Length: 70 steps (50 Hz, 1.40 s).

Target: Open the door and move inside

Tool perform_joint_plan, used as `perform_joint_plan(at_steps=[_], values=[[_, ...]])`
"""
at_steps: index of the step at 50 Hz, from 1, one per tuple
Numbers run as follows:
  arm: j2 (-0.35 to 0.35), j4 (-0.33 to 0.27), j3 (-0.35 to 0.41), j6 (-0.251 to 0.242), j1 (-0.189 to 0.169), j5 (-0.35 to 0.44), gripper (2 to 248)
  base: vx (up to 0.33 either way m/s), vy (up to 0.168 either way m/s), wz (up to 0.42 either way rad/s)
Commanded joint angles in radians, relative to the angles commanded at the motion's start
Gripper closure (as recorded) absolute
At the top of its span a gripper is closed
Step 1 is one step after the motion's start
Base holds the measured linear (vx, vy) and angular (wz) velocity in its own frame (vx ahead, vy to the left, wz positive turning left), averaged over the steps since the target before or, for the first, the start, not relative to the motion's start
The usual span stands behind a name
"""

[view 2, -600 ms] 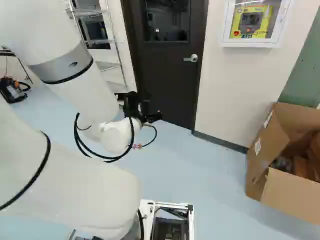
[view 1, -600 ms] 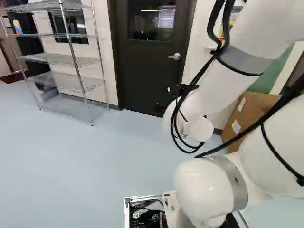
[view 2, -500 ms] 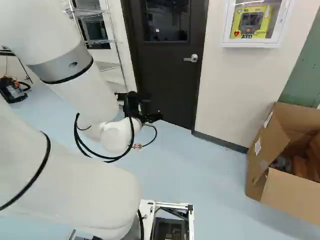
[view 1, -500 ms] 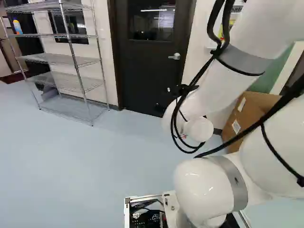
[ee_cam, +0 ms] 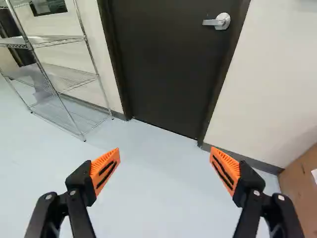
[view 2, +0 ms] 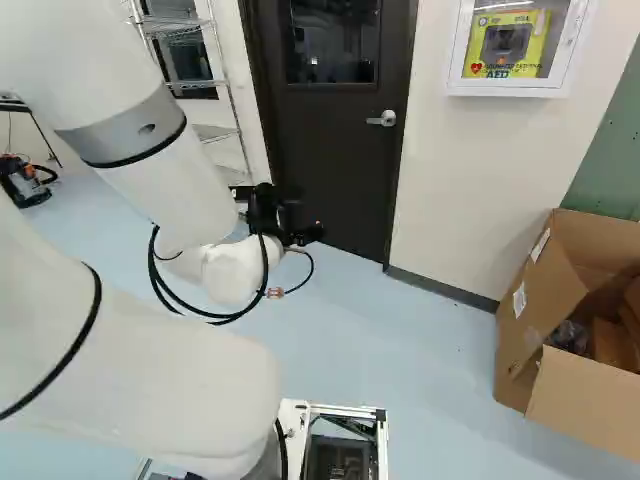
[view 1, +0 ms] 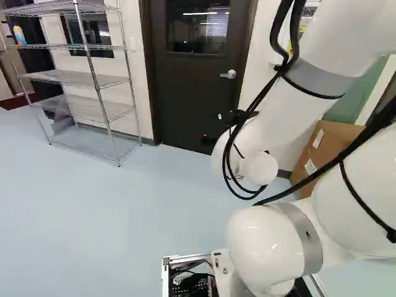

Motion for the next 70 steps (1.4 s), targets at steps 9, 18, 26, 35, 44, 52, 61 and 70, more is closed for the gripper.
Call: perform_joint_plan(at_steps=[9, 18, 26, 35, 44, 52, 61, 70], values=[[0.000, 0.000, 0.000, 0.000, 0.000, 0.000, 3, 0.132, 0.001, -0.010], [0.000, 0.000, 0.000, 0.000, 0.000, 0.000, 3, 0.133, 0.001, -0.009], [0.000, 0.000, 0.000, 0.000, 0.000, 0.000, 3, 0.131, 0.001, -0.009], [0.000, 0.000, 0.000, 0.000, 0.000, 0.000, 3, 0.131, 0.002, -0.014], [0.000, 0.000, 0.000, 0.000, 0.000, 0.000, 3, 0.126, -0.001, -0.009], [0.000, 0.000, 0.000, 0.000, 0.000, 0.000, 3, 0.131, 0.001, -0.008], [0.000, 0.000, 0.000, 0.000, 0.000, 0.000, 3, 0.132, 0.000, -0.011], [0.000, 0.000, 0.000, 0.000, 0.000, 0.000, 3, 0.136, -0.001, -0.012]])
